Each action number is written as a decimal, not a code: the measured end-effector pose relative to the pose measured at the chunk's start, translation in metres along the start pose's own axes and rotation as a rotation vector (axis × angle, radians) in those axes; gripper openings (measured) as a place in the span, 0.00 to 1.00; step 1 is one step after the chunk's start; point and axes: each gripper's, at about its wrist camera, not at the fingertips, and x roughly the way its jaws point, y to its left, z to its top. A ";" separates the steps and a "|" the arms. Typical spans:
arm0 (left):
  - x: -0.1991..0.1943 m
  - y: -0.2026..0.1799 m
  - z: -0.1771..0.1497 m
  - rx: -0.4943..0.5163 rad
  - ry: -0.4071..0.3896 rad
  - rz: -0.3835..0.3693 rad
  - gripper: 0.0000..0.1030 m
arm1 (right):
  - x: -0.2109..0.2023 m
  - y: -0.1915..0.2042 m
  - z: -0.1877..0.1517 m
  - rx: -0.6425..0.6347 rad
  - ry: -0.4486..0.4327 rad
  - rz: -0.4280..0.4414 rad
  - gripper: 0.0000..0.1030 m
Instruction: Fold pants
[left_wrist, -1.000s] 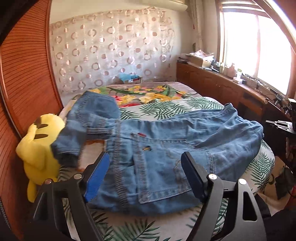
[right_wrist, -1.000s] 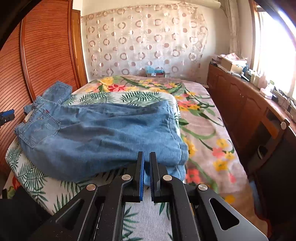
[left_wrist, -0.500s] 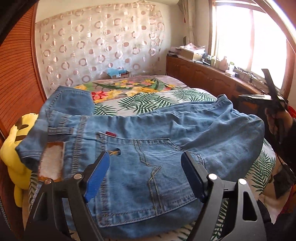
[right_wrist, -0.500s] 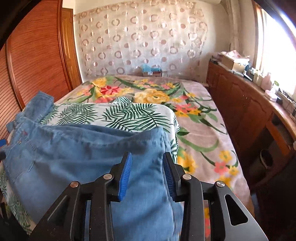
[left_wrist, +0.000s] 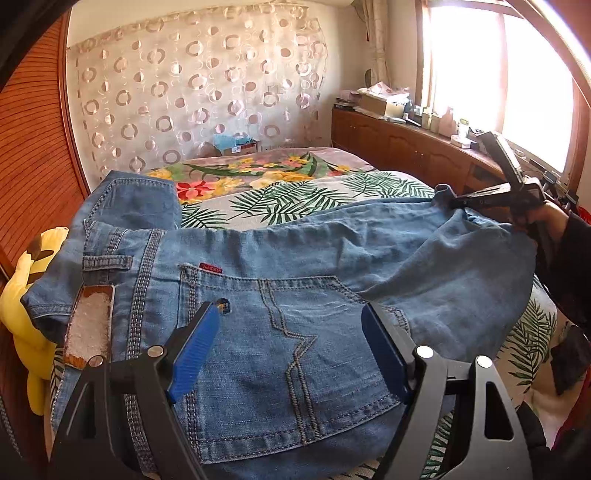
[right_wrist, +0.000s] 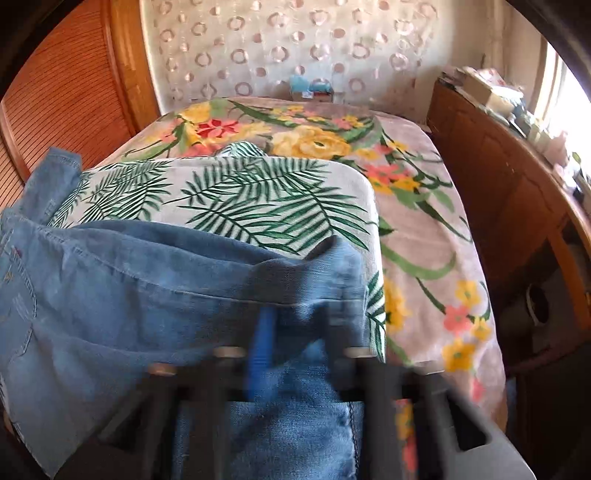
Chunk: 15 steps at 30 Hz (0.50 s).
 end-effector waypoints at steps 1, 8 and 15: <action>0.001 0.001 -0.001 -0.001 0.002 0.003 0.78 | -0.005 0.000 0.002 -0.004 -0.023 -0.002 0.04; 0.003 0.009 -0.004 -0.018 0.005 0.018 0.78 | -0.046 -0.005 0.022 0.040 -0.188 -0.086 0.04; 0.002 0.010 -0.005 -0.028 0.002 0.010 0.78 | -0.023 0.005 0.015 0.041 -0.115 -0.117 0.17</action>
